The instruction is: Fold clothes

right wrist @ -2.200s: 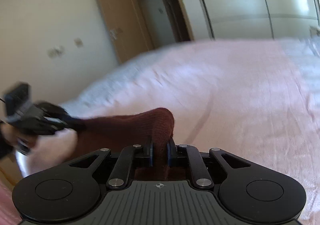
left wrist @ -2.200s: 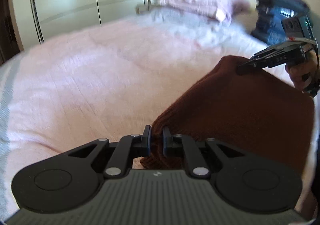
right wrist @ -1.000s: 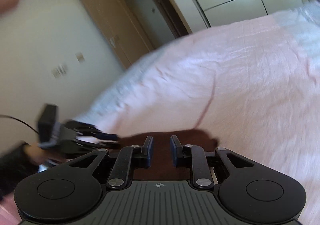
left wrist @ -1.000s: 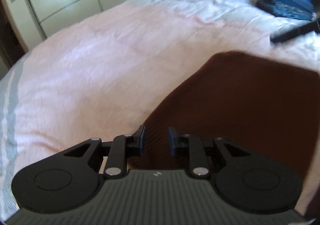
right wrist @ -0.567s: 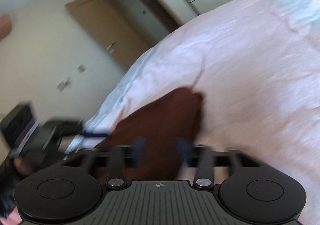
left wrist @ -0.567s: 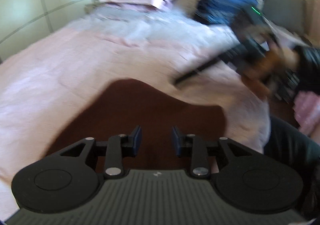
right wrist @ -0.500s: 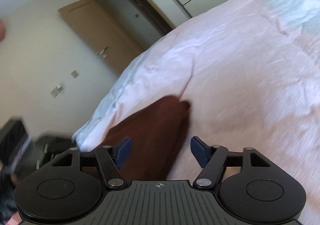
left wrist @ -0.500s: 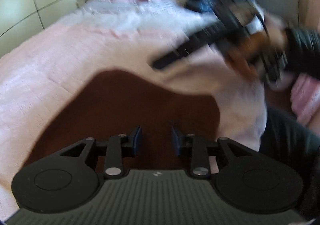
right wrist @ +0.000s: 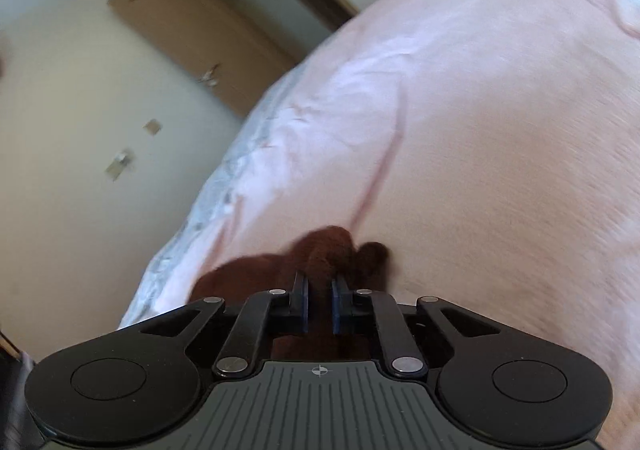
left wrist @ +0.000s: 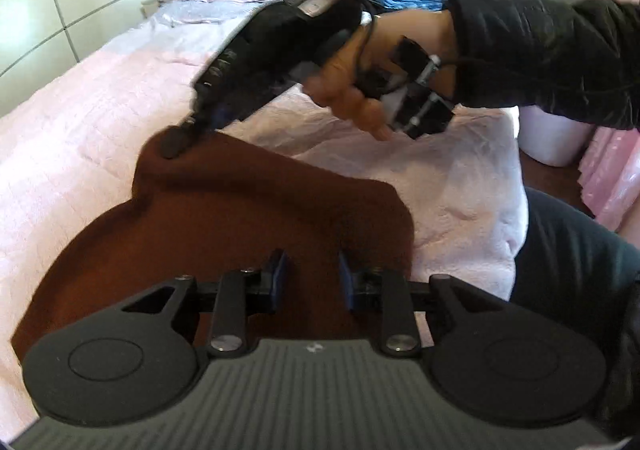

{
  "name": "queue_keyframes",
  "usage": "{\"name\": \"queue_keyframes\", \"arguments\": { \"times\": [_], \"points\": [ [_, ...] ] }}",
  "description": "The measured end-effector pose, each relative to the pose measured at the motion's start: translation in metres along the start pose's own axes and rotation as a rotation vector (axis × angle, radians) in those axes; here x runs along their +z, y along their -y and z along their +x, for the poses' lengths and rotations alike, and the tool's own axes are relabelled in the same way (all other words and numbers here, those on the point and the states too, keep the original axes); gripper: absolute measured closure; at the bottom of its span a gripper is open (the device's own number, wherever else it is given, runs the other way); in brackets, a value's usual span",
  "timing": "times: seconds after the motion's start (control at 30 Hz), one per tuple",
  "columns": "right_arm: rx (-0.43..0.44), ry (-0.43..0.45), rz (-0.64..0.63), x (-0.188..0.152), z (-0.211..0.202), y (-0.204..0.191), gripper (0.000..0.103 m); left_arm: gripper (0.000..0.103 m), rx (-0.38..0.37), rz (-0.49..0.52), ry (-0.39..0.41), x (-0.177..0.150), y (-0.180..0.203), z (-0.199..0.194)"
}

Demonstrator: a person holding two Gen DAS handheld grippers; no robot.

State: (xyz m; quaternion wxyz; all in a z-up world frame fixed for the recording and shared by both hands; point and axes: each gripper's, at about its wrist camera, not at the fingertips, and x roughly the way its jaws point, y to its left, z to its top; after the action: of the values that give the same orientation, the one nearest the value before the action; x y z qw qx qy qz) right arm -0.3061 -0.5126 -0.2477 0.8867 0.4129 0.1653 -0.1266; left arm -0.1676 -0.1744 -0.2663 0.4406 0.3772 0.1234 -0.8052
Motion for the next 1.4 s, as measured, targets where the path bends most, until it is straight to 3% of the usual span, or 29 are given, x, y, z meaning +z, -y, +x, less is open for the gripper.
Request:
{"name": "queue_keyframes", "arguments": {
  "times": [0.13, 0.3, 0.33, 0.47, 0.57, 0.7, 0.83, 0.9, 0.97, 1.07, 1.13, 1.33, 1.4],
  "points": [
    [-0.089, -0.08, -0.104, 0.002, 0.026, 0.0, 0.094, 0.081, 0.034, -0.004, -0.005, 0.004, 0.005, 0.006],
    [-0.068, -0.058, -0.027, -0.001, 0.009, 0.012, 0.093, 0.081, 0.052, 0.0, -0.004, 0.006, 0.012, 0.009],
    [-0.07, -0.039, -0.025, -0.002, 0.0, 0.008, 0.091, 0.081, 0.057, 0.004, 0.0, 0.005, 0.013, 0.008],
    [-0.05, 0.017, 0.026, -0.013, -0.035, 0.002, 0.057, 0.08, 0.05, -0.061, 0.075, 0.016, 0.004, -0.006],
    [-0.056, 0.034, 0.058, -0.024, -0.048, -0.002, 0.057, 0.076, 0.042, -0.067, 0.111, 0.023, -0.002, -0.011],
    [-0.022, 0.081, 0.096, -0.047, -0.076, -0.013, 0.057, 0.075, 0.073, -0.024, 0.071, 0.024, -0.018, -0.005],
    [-0.098, -0.006, -0.013, -0.069, -0.094, -0.025, 0.057, 0.075, 0.039, -0.024, -0.019, 0.033, -0.047, 0.018],
    [-0.086, -0.088, -0.062, -0.074, -0.084, -0.028, 0.057, 0.075, 0.014, -0.02, -0.068, 0.038, -0.057, 0.031],
    [-0.037, -0.144, -0.088, -0.074, -0.071, -0.029, 0.057, 0.074, 0.009, -0.006, -0.11, 0.042, -0.059, 0.044],
    [0.103, -0.311, -0.099, -0.079, -0.05, -0.036, 0.058, 0.071, 0.013, 0.032, -0.154, 0.045, -0.055, 0.055],
    [0.12, -0.423, -0.153, -0.088, -0.043, -0.046, 0.06, 0.071, 0.031, 0.057, -0.149, 0.039, -0.05, 0.057],
    [0.082, -0.414, -0.122, -0.087, -0.063, -0.04, 0.061, 0.071, 0.059, 0.049, -0.13, 0.033, -0.052, 0.05],
    [0.051, -0.354, -0.102, -0.085, -0.077, -0.039, 0.061, 0.071, 0.069, 0.044, -0.128, 0.035, -0.052, 0.042]
  ]
}}
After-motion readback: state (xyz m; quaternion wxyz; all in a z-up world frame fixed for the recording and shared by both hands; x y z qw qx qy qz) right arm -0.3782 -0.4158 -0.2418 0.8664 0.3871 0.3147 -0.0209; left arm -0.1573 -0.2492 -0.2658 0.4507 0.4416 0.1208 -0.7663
